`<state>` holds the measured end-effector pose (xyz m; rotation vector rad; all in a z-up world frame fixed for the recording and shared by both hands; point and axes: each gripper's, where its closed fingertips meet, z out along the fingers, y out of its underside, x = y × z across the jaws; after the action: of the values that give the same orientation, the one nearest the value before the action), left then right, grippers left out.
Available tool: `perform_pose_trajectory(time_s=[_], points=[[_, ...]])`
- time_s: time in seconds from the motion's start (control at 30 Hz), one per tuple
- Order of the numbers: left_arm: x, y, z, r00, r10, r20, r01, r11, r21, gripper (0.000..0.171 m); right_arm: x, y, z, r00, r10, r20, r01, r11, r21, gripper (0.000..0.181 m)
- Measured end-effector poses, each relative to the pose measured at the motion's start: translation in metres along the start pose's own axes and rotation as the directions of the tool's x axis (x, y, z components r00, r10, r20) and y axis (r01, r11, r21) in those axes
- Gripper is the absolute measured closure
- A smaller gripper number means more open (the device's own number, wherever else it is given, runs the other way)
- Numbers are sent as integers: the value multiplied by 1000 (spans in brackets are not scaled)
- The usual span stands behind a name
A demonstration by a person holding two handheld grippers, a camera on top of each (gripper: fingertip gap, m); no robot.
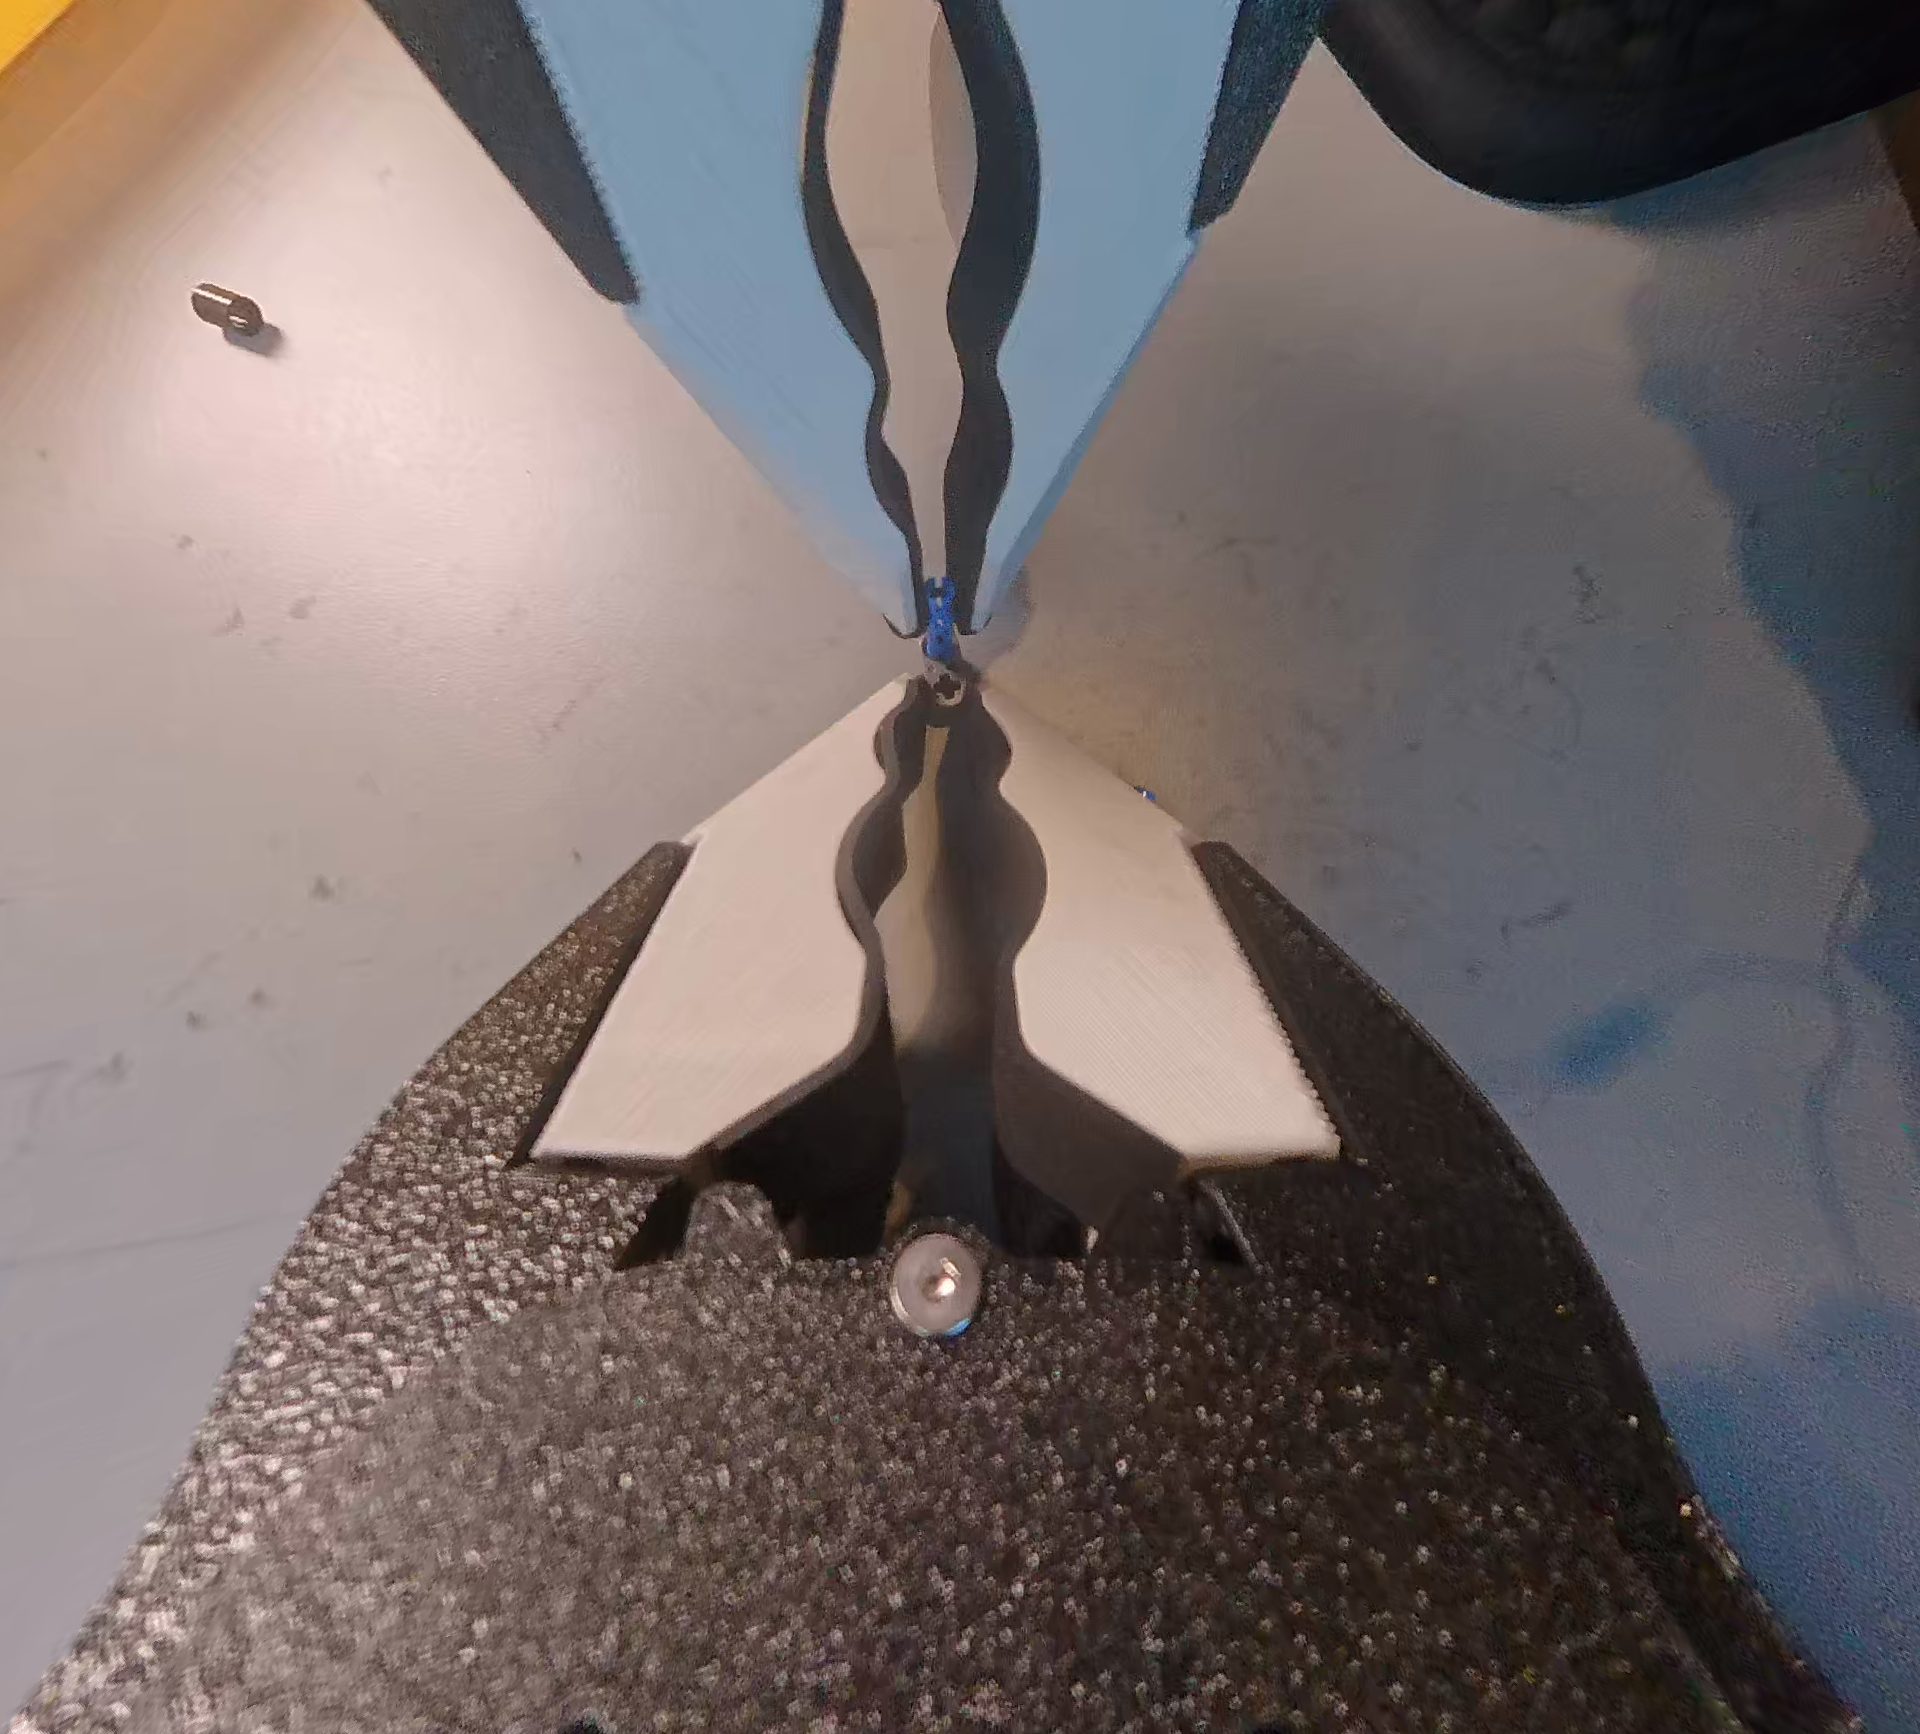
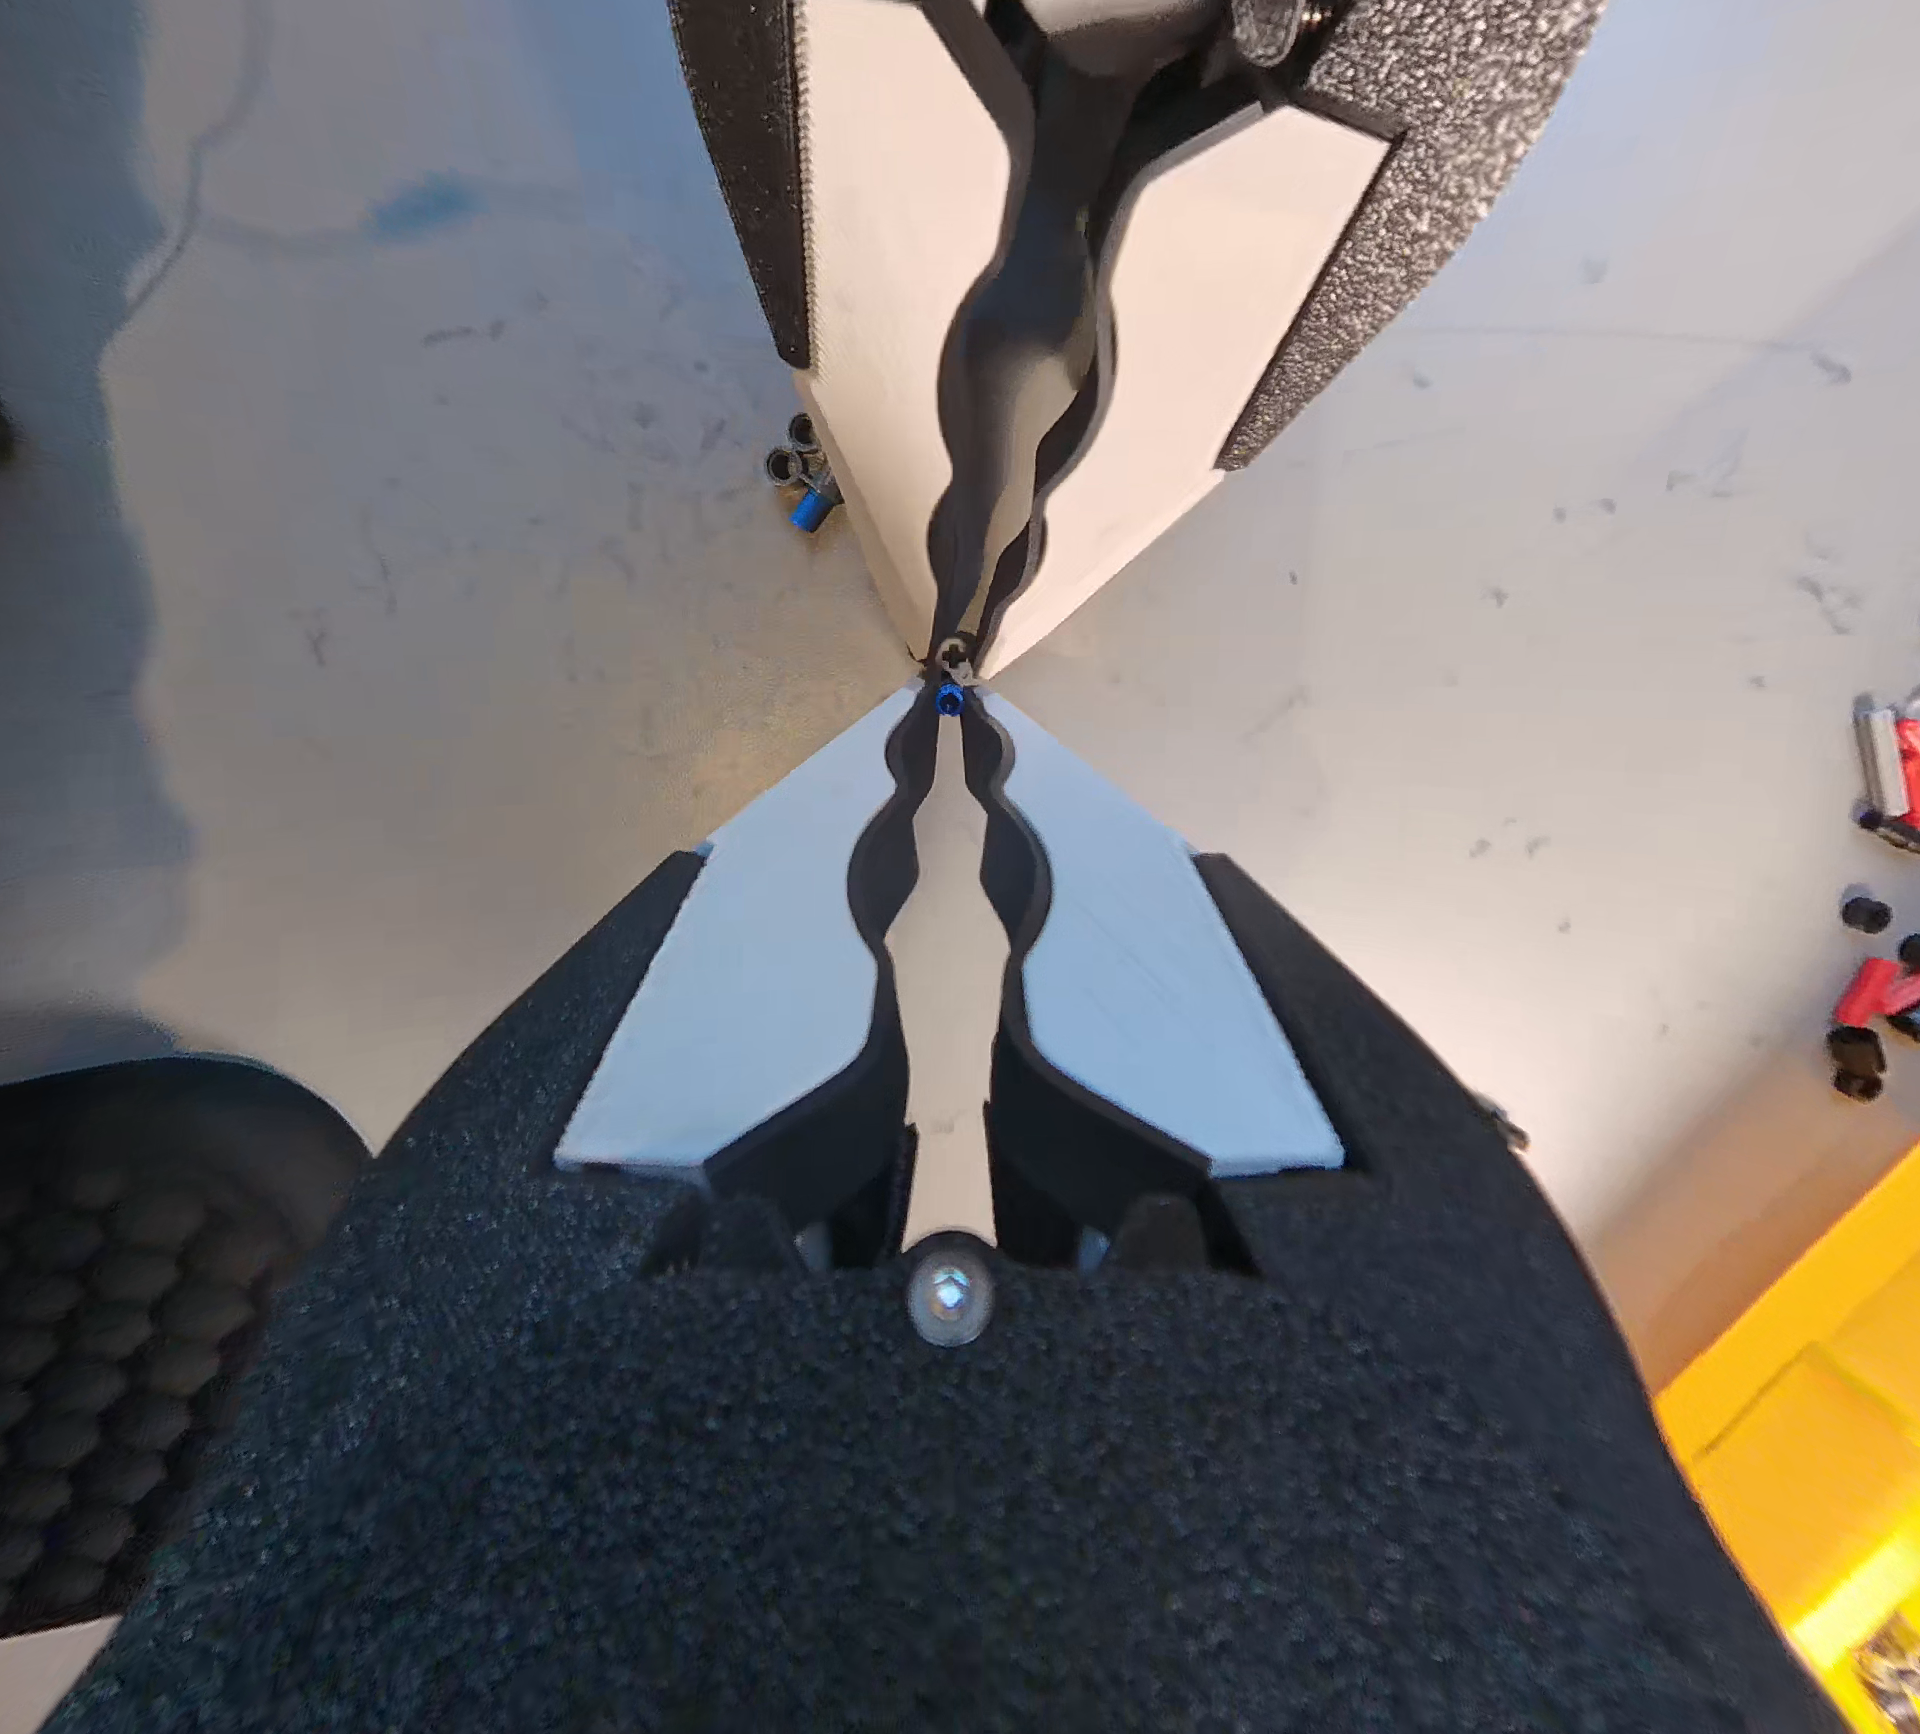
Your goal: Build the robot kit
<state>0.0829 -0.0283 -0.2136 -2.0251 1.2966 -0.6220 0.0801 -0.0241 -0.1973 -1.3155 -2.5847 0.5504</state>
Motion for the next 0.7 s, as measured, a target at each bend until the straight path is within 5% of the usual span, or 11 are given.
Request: perform_pose_trajectory(time_s=[0.03, 0.37, 0.7], points=[[0, 0, 0, 1000, 1, 0, -1, 1000, 0, 166, 1, 0, 0, 1000, -11, -15, 11, 1000, -12, 178], [-1, 1, -1, 1000, -18, -7, 18, 1000, 4, 166, 2, 0, 1, 996, -66, -56, 63, 997, -55, 178], [-1, 1, -2, 1000, -16, -8, 16, 1000, 4, 166, 2, 2, 7, 998, 61, 5, -61, 998, 20, 178]])
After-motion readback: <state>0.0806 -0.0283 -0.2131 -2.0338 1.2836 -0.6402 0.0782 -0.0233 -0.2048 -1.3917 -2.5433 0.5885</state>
